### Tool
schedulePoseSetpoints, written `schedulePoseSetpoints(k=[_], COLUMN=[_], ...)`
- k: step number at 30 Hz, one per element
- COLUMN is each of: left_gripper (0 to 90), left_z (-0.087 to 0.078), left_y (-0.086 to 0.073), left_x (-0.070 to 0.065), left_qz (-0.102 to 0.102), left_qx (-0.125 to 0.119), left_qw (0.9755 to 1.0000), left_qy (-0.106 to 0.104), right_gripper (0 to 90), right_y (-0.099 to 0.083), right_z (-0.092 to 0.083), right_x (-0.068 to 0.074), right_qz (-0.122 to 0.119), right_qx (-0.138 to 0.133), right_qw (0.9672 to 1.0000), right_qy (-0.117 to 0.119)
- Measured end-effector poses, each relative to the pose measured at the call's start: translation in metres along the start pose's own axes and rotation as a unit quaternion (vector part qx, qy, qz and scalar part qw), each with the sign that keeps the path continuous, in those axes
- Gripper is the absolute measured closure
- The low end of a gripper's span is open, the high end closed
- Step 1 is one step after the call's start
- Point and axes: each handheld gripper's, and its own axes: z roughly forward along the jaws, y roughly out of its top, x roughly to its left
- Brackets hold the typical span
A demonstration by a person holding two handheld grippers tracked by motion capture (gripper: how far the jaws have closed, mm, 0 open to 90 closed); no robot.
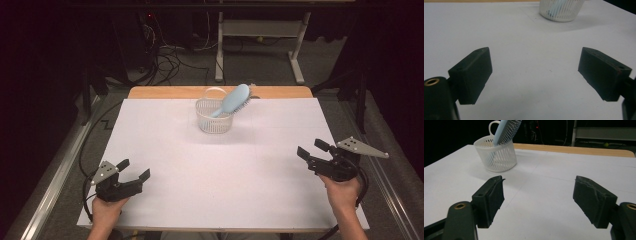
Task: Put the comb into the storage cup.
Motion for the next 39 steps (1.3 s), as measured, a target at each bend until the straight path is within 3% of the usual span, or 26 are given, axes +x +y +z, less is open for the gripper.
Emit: schedulePoseSetpoints(k=[20, 39], left_gripper=[11.3, 11.3], left_z=[0.0, 0.0], left_y=[0.0, 0.0], left_x=[0.0, 0.0], left_qz=[0.0, -0.001], left_qx=[0.0, 0.0], left_qw=[1.0, 1.0], left_qy=[-0.001, -0.002], right_gripper=[24.8, 24.2], right_y=[-0.019, -0.036], right_z=[0.0, 0.002], right_x=[0.003, 0.009], right_qz=[0.007, -0.003], right_qx=[0.005, 0.022], right_qw=[0.9999, 0.9997], right_qy=[0.006, 0.006])
